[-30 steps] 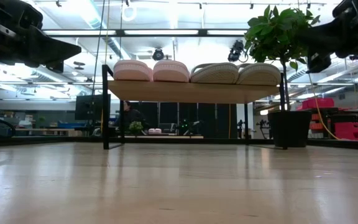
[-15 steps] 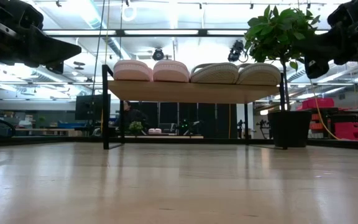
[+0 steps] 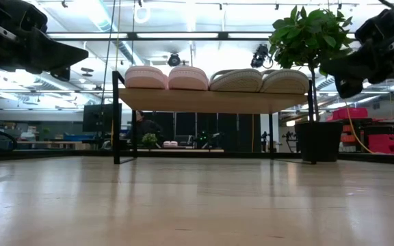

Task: Pick and place slides into the shelf
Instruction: Return to Home Position

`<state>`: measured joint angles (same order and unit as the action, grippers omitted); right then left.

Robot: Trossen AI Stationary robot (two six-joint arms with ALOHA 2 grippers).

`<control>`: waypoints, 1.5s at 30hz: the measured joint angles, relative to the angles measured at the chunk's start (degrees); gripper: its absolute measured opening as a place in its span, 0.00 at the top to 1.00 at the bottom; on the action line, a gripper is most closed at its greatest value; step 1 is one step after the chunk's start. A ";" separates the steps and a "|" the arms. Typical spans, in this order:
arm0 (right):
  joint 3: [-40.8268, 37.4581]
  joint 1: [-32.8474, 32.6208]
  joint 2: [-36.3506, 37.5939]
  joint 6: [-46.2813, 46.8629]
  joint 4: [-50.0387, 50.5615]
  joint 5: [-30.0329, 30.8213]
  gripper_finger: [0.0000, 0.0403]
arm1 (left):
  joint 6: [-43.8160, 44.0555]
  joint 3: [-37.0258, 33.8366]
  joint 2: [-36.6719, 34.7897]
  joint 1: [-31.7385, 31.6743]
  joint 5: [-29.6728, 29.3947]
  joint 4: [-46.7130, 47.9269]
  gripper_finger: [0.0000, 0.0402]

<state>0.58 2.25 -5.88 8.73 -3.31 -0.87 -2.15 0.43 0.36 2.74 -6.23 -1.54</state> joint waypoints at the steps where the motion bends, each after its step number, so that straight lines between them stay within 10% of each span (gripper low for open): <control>1: 0.00 -0.01 0.02 0.22 -0.03 -0.12 1.00 | -0.02 0.00 0.00 0.00 0.03 0.00 0.96; 45: -0.02 -0.12 -0.01 0.33 1.16 -0.71 0.96 | 2.97 -0.04 0.00 0.01 -0.10 -2.10 0.96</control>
<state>0.56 2.13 -5.89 9.06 -2.15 -1.58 0.82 0.38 0.36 2.75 -6.33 -3.64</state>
